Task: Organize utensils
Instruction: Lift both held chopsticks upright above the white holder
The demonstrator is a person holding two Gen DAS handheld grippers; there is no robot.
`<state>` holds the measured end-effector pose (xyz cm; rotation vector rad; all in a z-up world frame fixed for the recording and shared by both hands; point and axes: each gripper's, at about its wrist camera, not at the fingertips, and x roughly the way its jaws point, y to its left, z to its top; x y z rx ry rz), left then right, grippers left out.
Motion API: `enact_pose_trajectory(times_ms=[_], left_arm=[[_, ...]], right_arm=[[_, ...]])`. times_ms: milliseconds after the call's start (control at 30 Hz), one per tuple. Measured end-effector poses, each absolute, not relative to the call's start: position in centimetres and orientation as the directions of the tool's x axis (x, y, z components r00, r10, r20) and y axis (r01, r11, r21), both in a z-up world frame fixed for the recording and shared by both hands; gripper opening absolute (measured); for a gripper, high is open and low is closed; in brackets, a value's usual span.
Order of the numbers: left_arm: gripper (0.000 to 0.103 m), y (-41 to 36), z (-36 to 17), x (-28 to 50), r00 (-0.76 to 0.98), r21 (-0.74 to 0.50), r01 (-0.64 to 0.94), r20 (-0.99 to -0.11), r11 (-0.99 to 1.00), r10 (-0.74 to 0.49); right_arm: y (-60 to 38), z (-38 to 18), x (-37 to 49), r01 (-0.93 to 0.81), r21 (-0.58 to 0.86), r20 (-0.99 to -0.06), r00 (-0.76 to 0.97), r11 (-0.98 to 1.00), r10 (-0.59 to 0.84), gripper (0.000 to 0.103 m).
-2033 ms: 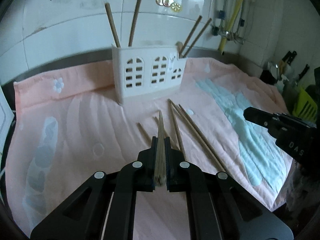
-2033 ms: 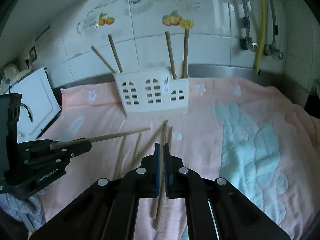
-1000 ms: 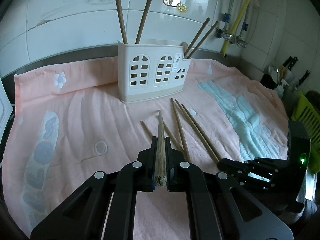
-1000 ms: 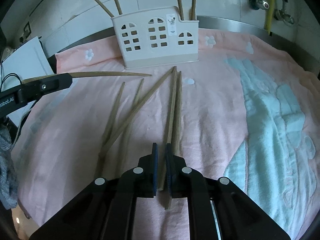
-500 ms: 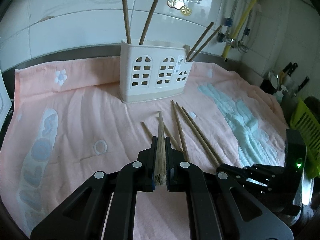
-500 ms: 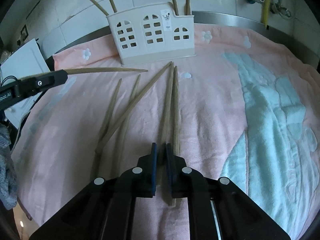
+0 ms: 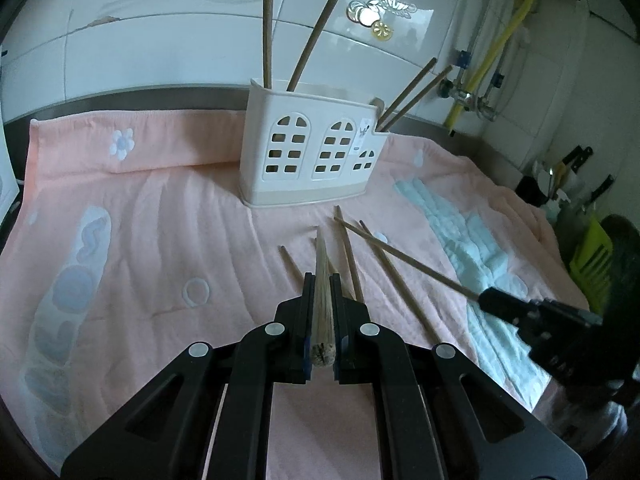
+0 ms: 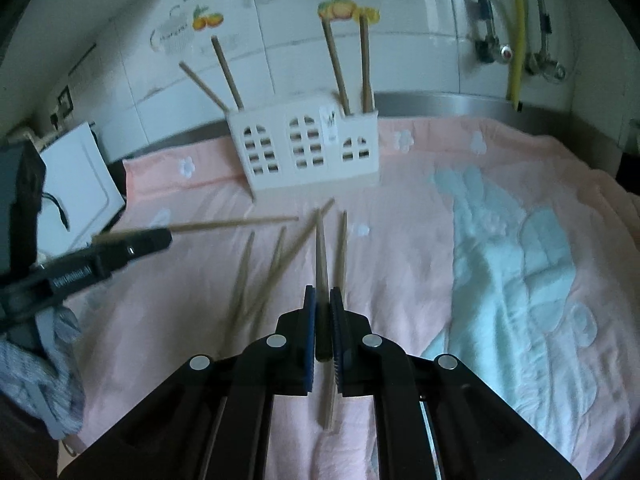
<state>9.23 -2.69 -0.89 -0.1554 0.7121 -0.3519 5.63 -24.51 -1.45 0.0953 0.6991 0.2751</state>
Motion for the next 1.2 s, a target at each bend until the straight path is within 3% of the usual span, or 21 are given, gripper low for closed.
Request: enact_pose_trajectory(times_ms=[367, 1200], left_arm=[[0.006, -1.9, -1.0, 9.4, 0.705, -0.32, 0.236, -0.593, 0.918, -0.388], [0.007, -1.4, -1.1, 9.5, 0.732, -0.346, 0.214, -0.563, 0.914, -0.384]], right_arm=[[-25.0, 1.5, 6.0, -0.229, 0.187, -0.566, 0.77, 0.955, 0.295, 0.007], [-25.1, 2.3, 6.6, -0.236, 0.186, -0.554, 0.777, 0.954, 0.3, 0.007]])
